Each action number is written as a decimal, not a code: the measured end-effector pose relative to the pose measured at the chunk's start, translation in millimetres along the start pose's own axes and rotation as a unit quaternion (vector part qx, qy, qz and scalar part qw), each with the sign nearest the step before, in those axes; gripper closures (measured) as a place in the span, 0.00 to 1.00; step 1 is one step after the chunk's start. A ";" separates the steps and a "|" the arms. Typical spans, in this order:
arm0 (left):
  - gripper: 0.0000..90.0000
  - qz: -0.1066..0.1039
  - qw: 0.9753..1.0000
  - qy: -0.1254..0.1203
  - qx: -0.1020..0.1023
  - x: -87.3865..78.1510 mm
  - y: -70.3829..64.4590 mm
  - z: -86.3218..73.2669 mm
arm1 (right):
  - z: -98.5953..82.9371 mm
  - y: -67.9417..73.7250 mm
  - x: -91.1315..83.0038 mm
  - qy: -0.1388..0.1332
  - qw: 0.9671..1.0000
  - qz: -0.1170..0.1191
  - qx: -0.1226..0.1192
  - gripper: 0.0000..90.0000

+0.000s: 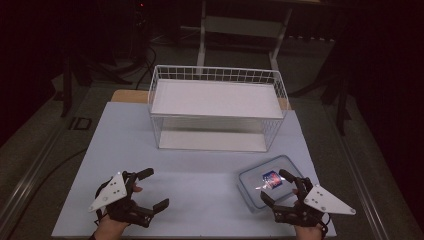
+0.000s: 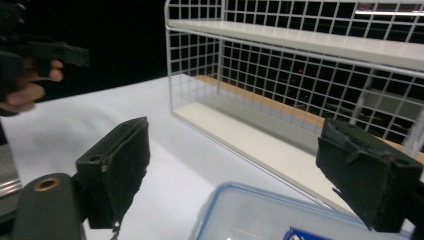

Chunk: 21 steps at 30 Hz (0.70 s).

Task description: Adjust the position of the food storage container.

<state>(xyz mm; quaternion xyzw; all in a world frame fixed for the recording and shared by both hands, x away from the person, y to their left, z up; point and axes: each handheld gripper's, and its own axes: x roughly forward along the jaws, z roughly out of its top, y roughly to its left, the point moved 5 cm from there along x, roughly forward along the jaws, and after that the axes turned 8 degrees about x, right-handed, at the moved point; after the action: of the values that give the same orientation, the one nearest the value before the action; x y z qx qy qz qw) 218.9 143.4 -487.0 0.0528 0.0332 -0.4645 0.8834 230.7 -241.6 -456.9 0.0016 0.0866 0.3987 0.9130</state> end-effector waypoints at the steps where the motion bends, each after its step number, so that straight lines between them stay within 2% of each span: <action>1: 0.00 -0.001 1.000 -0.002 0.001 0.0 -0.2 0.2 | 4.7 0.1 -1.6 0.001 1.000 -0.001 0.001 0.13; 4: 0.00 -0.004 1.000 -0.003 -0.001 0.5 -0.5 0.3 | 7.1 -0.2 -2.2 0.004 1.000 0.007 0.004 0.13; 5: 0.00 -0.009 1.000 -0.003 0.002 1.4 -1.4 0.7 | 14.6 -4.9 -2.0 0.019 1.000 -0.013 0.016 0.12; 8: 0.00 -0.008 1.000 -0.004 0.005 1.7 -2.1 1.1 | 18.6 -8.3 -7.8 0.026 0.999 0.016 0.021 0.18; 10: 0.00 -0.009 1.000 -0.005 0.002 2.0 -1.7 0.8 | 16.4 -9.7 -10.7 0.044 0.999 0.019 0.018 0.19; 12: 0.00 -0.009 1.000 -0.005 0.002 2.5 -1.3 0.5 | 12.6 -10.9 -13.9 0.057 0.998 0.021 0.018 0.24; 15: 0.00 -0.010 1.000 -0.005 0.002 3.2 -1.3 0.8 | 1.3 -15.2 -19.5 0.083 0.996 0.024 0.024 0.41; 16: 0.00 -0.011 1.000 -0.006 0.002 3.4 -1.6 0.9 | -3.5 -16.5 -21.0 0.095 0.995 0.029 0.028 0.52; 17: 0.00 -0.013 1.000 -0.007 0.001 3.4 -1.7 1.0 | -8.7 -17.4 -22.3 0.108 0.993 0.037 0.027 0.59; 21: 0.00 -0.014 1.000 -0.005 -0.001 4.5 -1.4 0.0 | -29.8 -21.0 -25.5 0.148 0.988 0.034 0.032 0.77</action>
<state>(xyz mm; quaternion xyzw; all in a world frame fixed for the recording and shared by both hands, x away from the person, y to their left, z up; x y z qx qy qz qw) 220.2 139.0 -487.7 0.0489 0.0301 -0.4770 0.8770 224.1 -276.5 -483.7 -0.0249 0.2338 0.4227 0.8752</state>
